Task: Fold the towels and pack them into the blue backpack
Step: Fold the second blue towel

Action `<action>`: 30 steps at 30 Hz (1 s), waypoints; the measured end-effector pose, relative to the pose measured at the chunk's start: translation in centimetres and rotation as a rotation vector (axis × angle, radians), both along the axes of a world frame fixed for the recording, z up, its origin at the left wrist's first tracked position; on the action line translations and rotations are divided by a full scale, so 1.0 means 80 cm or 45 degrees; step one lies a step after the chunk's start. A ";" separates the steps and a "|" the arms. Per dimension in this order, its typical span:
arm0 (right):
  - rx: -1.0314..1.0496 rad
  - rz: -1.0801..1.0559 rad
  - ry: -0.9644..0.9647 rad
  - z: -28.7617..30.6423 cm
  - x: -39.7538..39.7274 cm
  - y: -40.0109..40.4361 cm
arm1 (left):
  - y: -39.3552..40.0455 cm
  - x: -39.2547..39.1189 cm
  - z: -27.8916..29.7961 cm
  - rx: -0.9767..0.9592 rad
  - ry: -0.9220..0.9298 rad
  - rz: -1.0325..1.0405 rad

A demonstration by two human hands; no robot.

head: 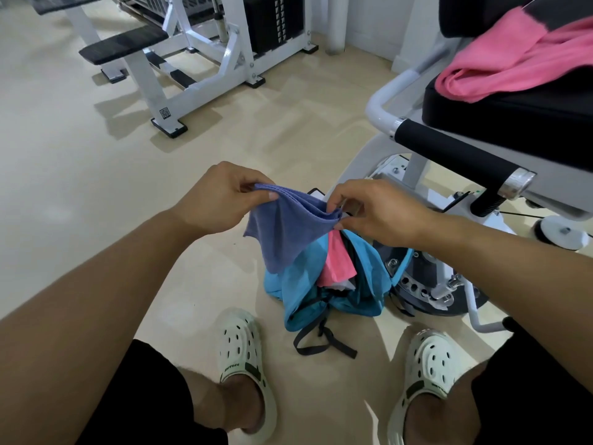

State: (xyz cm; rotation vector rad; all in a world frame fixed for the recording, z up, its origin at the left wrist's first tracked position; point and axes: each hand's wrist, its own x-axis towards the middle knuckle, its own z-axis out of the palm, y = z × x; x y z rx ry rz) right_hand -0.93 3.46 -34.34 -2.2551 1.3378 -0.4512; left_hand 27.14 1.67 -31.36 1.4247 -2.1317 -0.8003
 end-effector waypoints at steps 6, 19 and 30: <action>-0.047 0.043 -0.003 -0.007 0.003 -0.004 | -0.001 0.002 0.002 0.002 -0.011 -0.008; -0.030 0.000 0.263 -0.001 -0.002 -0.004 | 0.005 0.004 0.010 0.152 -0.071 -0.113; 0.165 0.142 0.229 0.002 0.002 0.001 | 0.003 -0.004 0.011 0.127 -0.171 -0.029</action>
